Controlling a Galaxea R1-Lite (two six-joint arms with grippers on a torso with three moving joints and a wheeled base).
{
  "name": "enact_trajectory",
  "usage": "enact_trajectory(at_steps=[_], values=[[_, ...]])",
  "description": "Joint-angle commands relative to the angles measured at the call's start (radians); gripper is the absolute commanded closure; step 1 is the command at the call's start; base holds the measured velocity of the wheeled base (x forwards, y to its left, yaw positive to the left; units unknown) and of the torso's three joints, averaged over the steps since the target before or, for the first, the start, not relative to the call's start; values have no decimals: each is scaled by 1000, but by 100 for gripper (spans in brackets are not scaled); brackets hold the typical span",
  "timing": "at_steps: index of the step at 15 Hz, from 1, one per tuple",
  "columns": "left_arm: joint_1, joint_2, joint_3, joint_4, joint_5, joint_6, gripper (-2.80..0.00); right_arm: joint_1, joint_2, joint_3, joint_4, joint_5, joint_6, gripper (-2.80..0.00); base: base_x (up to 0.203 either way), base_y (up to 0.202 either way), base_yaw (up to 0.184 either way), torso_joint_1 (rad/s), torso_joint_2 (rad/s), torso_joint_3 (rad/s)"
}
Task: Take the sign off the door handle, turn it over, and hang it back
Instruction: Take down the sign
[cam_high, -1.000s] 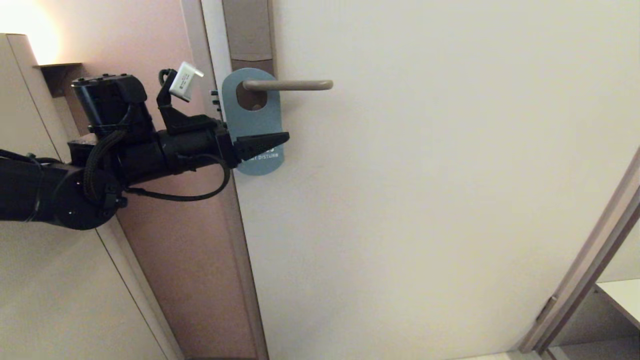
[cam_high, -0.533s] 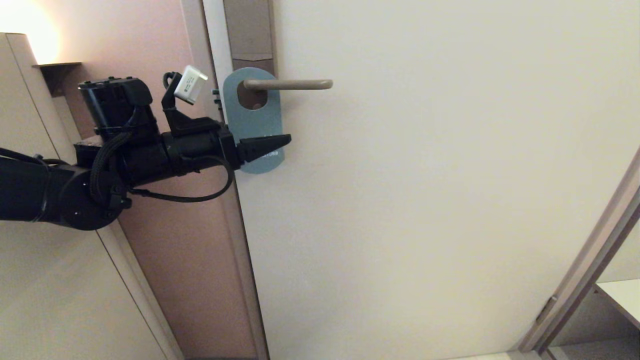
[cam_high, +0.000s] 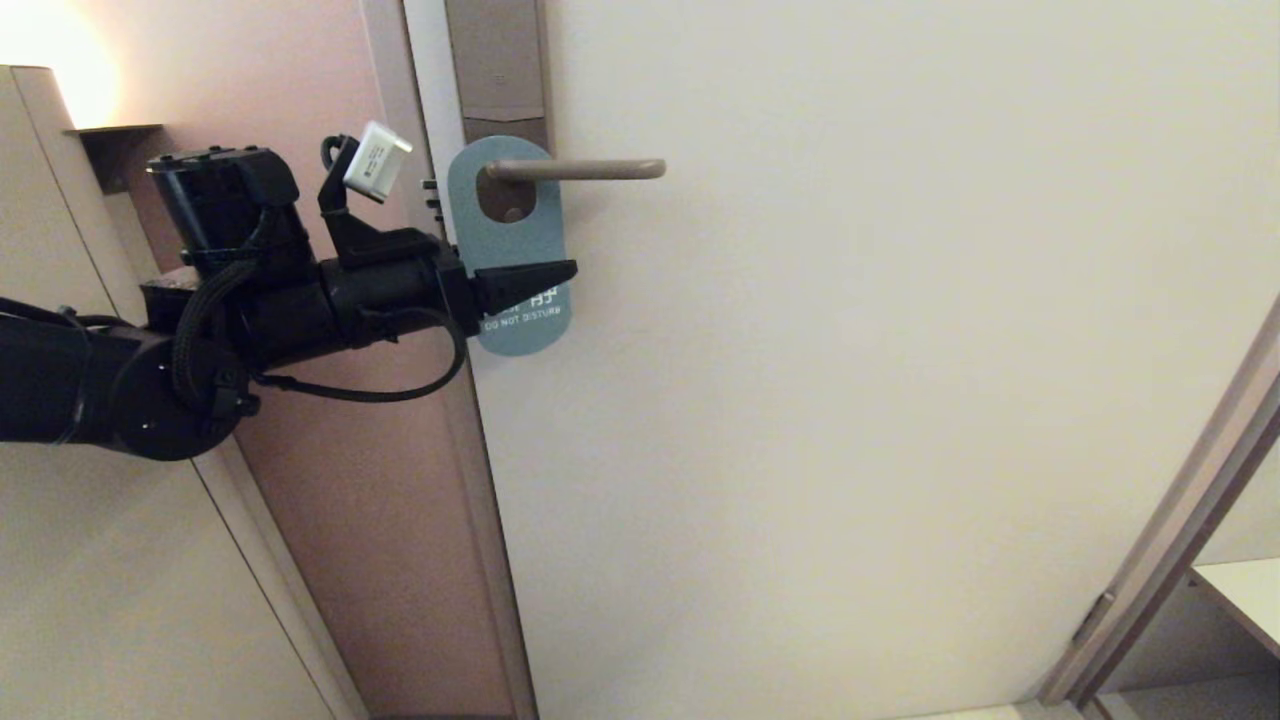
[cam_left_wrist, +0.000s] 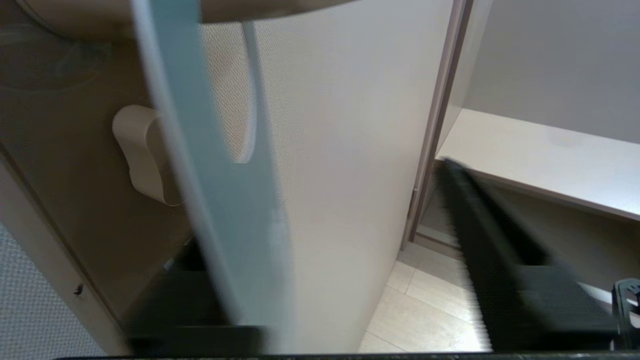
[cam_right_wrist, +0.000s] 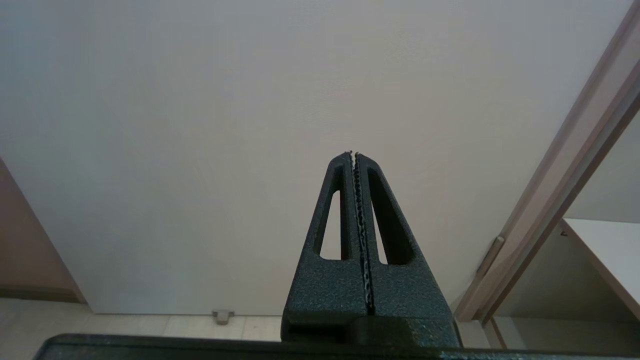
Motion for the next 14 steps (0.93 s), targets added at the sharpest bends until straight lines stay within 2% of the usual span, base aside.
enact_trajectory(at_steps=[1,10,14], values=[[0,-11,0,-3,-4,-5,0,1,0,0,0,0,-1,0,0,0,0,0,0,0],[-14,-68,6,3,6,-9,0,0,0,0,0,0,-1,0,0,0,0,0,0,0],[-43,-82,6,4,58,-8,0,0,0,0,0,0,-1,0,0,0,0,0,0,0]])
